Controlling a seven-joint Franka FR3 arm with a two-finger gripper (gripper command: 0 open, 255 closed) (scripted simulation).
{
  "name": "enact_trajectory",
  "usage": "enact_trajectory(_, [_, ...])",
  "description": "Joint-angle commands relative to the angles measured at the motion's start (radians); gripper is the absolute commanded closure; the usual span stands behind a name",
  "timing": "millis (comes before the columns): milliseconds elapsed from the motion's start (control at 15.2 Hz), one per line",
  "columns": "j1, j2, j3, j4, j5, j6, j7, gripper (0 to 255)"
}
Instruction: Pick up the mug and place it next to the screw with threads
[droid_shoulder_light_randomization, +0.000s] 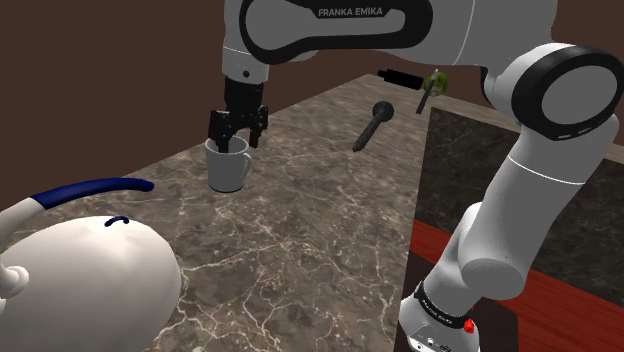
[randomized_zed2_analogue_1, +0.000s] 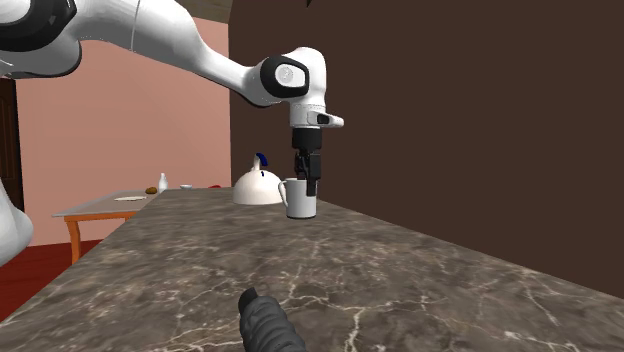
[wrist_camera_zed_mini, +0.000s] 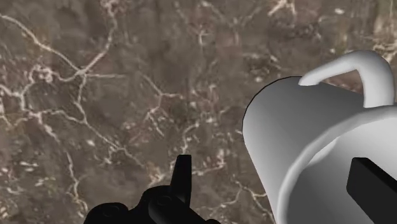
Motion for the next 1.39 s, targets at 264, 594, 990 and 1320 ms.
enact_trajectory(264, [0.0, 0.0, 0.0, -0.001, 0.0, 0.001, 0.0, 255])
enact_trajectory(594, [0.0, 0.0, 0.0, -0.001, 0.0, 0.001, 0.0, 255])
enact_trajectory(990, [0.0, 0.0, 0.0, 0.04, 0.0, -0.039, 0.002, 255])
enact_trajectory(1320, [0.001, 0.005, 0.001, 0.113, -0.002, -0.108, 0.007, 255])
